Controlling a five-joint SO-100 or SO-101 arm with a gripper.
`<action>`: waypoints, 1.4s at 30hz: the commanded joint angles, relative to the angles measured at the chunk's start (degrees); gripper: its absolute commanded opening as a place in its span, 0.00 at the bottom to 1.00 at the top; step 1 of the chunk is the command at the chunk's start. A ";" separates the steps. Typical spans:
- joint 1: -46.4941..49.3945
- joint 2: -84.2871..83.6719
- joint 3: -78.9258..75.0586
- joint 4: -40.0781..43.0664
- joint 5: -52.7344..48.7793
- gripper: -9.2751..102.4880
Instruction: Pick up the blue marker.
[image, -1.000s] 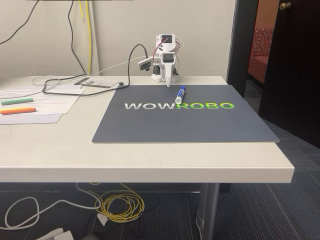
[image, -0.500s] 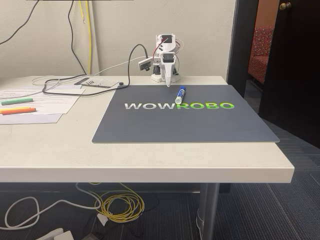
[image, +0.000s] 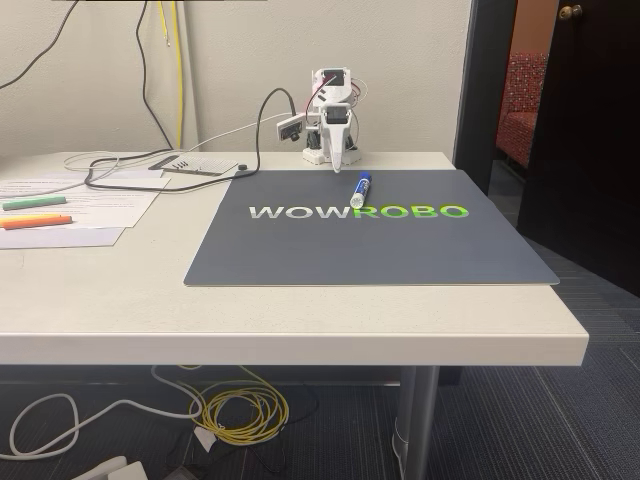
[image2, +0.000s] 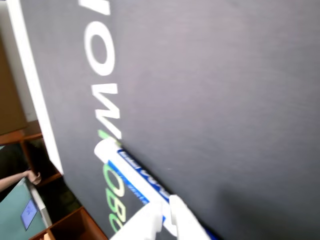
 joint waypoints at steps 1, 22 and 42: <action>0.53 3.43 -1.14 -5.63 -1.58 0.08; -3.16 -60.64 -53.26 -10.11 -46.67 0.08; 0.79 -81.83 -52.65 -14.06 -68.82 0.08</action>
